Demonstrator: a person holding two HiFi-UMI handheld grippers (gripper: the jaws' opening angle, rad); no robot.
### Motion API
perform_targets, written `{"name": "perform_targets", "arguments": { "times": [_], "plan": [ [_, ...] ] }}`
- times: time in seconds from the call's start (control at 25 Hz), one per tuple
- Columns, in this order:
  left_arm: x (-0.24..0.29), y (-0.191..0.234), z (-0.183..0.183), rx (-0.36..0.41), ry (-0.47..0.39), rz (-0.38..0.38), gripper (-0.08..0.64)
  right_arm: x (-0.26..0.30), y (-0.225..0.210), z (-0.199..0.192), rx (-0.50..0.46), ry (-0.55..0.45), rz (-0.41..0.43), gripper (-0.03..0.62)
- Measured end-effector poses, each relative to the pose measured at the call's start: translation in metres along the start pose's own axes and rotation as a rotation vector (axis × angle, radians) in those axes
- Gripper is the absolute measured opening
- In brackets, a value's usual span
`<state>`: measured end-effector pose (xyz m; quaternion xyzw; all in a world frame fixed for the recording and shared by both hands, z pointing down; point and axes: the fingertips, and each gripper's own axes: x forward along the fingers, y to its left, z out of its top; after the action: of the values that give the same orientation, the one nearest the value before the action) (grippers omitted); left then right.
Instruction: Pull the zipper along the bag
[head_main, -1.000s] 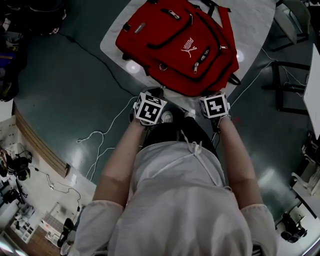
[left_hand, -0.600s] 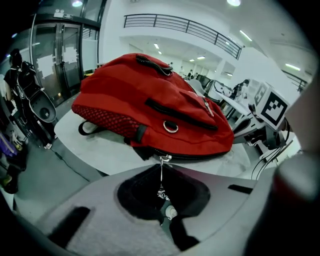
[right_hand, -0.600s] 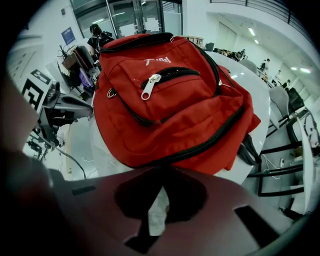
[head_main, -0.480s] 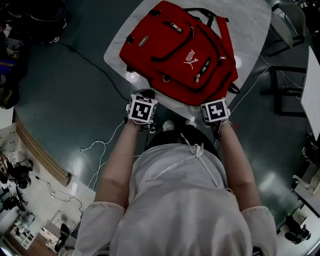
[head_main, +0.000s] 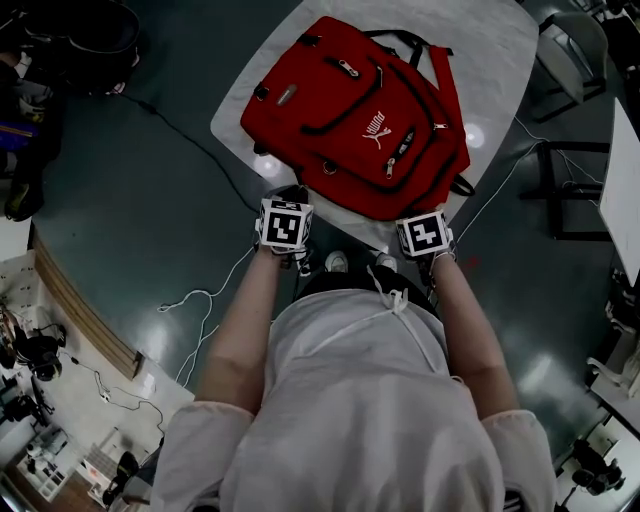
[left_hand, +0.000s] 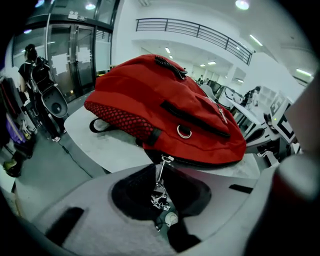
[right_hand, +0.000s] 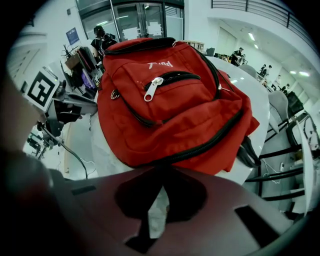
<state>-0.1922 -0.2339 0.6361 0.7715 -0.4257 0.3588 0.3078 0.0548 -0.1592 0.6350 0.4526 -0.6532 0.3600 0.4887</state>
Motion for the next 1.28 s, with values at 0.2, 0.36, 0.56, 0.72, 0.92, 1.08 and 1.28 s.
{"name": "perform_targets", "arguments": {
  "times": [0.2,0.36,0.56,0.72,0.92,1.08,1.28],
  "plan": [
    [-0.008,-0.005,0.006,-0.043,-0.079,0.017,0.156,-0.007,0.001,0.003,-0.015,-0.047,0.022,0.028],
    [-0.027,-0.012,0.02,-0.007,-0.147,0.073,0.158,-0.022,0.0,0.009,-0.048,-0.092,0.04,0.028],
    [-0.06,-0.036,0.054,-0.061,-0.267,0.06,0.155,-0.059,0.0,0.031,-0.05,-0.241,0.067,0.028],
    [-0.092,-0.071,0.095,-0.029,-0.386,0.003,0.073,-0.102,0.002,0.066,-0.012,-0.43,0.114,0.028],
    [-0.138,-0.11,0.146,0.02,-0.558,-0.032,0.027,-0.162,0.008,0.105,-0.008,-0.643,0.157,0.028],
    [-0.178,-0.131,0.184,0.083,-0.687,0.002,0.021,-0.209,0.014,0.128,-0.045,-0.775,0.178,0.028],
    [-0.229,-0.157,0.22,0.138,-0.87,0.005,0.021,-0.263,0.023,0.146,-0.107,-0.925,0.2,0.028]
  ]
}}
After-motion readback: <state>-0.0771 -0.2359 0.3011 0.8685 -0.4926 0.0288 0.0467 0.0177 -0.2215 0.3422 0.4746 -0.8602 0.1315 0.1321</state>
